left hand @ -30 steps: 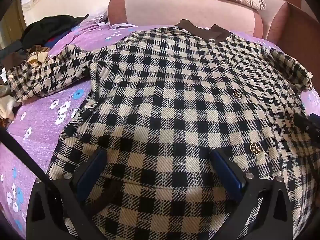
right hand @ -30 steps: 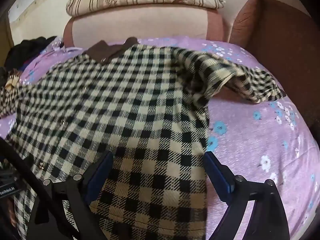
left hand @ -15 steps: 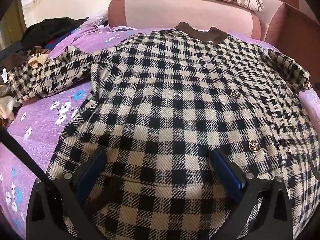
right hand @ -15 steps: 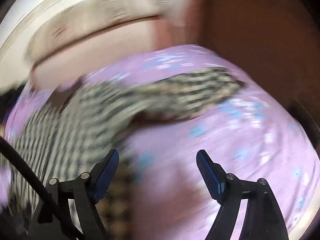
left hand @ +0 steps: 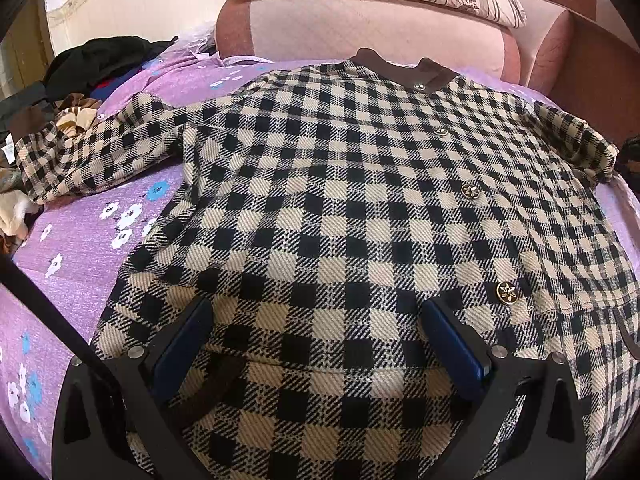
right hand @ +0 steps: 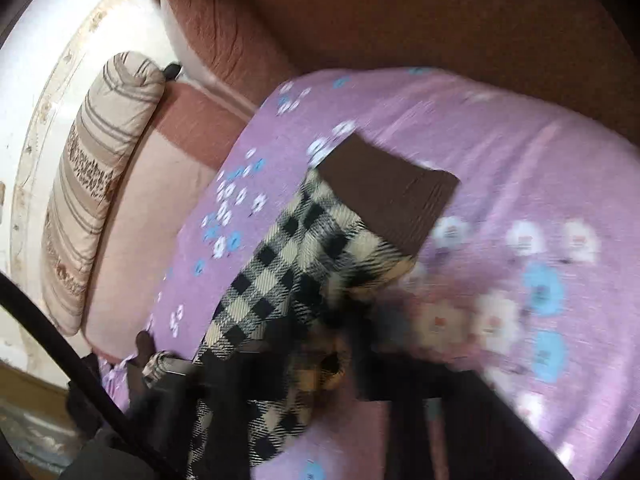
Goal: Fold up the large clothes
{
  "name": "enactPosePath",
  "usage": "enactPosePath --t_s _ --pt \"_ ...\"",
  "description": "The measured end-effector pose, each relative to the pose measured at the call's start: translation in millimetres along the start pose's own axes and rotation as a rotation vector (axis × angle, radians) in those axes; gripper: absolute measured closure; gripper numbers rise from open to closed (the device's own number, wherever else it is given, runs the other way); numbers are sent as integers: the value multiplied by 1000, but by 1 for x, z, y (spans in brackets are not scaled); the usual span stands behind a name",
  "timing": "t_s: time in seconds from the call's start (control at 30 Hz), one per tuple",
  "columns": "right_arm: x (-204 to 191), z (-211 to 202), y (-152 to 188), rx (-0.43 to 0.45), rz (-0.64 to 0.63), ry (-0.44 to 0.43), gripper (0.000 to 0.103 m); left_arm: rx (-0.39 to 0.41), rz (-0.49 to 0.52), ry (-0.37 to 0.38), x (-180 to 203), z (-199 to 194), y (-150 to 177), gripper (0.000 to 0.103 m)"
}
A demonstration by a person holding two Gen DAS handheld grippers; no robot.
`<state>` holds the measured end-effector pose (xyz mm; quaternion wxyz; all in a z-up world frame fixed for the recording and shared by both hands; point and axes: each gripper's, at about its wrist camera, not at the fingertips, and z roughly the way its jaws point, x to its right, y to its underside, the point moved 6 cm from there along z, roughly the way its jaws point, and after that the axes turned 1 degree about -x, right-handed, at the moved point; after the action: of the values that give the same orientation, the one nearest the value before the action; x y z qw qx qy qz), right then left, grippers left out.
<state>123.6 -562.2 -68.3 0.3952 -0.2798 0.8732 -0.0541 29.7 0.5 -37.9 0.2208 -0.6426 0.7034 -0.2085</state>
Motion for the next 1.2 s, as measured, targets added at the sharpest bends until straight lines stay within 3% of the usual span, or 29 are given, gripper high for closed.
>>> enactPosePath --t_s 0.07,0.1,0.13,0.27,0.4,0.53,0.57,0.67,0.9,1.07,1.2 --pt "-1 -13 3 40 -34 48 97 1 0 0 0 0 1 0" --pt "5 -30 -3 83 -60 109 97 2 0 -1 1 0 2 0" --pt "-9 -35 12 118 -80 162 98 3 0 -1 1 0 3 0" --pt "-7 -94 0 350 -180 553 97 4 0 -1 0 1 3 0" --pt "29 -121 6 359 -164 699 92 3 0 -3 0 1 1 0" --pt "16 -142 22 344 -161 668 84 5 -2 -2 0 1 0 0" --pt "6 -147 29 333 -192 640 76 5 -2 0 -1 1 0 0" --pt "-37 -154 70 264 -283 518 64 8 -1 1 -2 -5 0 0" --pt "-89 -167 217 25 -477 258 61 76 -4 1 -9 -45 8 0" --pt "-111 -164 271 -67 -621 204 58 139 -28 -14 -21 -70 7 0" --pt "-122 -147 288 -107 -719 200 56 140 -48 -20 -31 -76 12 0"
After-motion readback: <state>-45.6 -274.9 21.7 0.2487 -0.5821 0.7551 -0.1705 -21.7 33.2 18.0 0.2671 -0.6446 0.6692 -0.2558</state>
